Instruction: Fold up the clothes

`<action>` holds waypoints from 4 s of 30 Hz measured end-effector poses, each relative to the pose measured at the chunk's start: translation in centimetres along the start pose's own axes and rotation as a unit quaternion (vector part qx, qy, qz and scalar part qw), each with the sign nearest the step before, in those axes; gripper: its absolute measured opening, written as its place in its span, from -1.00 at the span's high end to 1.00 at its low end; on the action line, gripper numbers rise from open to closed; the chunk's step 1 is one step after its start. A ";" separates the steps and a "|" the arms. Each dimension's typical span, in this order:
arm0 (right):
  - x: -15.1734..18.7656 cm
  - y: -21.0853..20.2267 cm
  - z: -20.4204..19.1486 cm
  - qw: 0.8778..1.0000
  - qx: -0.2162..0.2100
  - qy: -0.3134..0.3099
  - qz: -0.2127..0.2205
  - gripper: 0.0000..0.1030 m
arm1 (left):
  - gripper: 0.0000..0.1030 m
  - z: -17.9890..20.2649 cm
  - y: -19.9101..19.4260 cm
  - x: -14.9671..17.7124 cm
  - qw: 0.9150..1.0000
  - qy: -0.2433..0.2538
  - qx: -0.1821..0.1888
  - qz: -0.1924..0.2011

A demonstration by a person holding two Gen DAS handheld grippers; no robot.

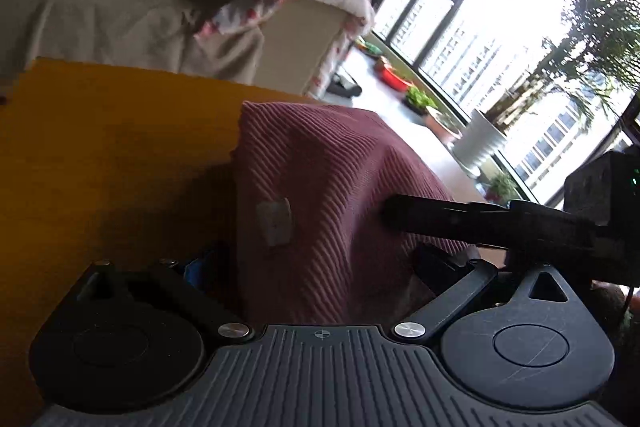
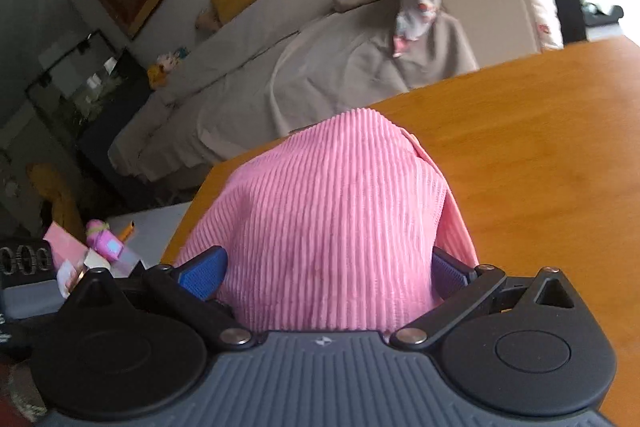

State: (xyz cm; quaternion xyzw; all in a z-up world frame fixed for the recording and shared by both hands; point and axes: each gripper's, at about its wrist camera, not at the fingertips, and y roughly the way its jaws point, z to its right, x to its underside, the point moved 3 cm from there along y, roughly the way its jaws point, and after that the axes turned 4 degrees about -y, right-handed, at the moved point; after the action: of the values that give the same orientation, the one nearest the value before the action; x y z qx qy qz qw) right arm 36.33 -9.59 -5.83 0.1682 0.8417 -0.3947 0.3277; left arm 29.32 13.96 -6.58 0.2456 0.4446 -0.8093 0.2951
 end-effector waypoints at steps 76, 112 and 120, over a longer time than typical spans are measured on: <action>9.7 -9.8 -1.3 0.981 0.144 -0.110 0.072 -1.00 | -1.00 4.4 -7.8 11.4 0.963 -0.014 -0.244 0.117; 9.8 -9.6 -1.7 0.977 0.152 -0.131 0.065 -1.00 | -1.00 4.7 -8.1 11.5 0.961 -0.006 -0.246 0.128; 9.8 -9.6 -1.6 0.978 0.151 -0.131 0.065 -1.00 | -1.00 4.9 -8.1 11.6 0.960 -0.002 -0.248 0.127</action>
State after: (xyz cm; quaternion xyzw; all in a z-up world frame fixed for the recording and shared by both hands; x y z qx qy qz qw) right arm 23.24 -14.17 -6.44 0.2174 0.7097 -0.5135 0.4307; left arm 14.85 10.24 -7.21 0.2173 0.5960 -0.6296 0.4485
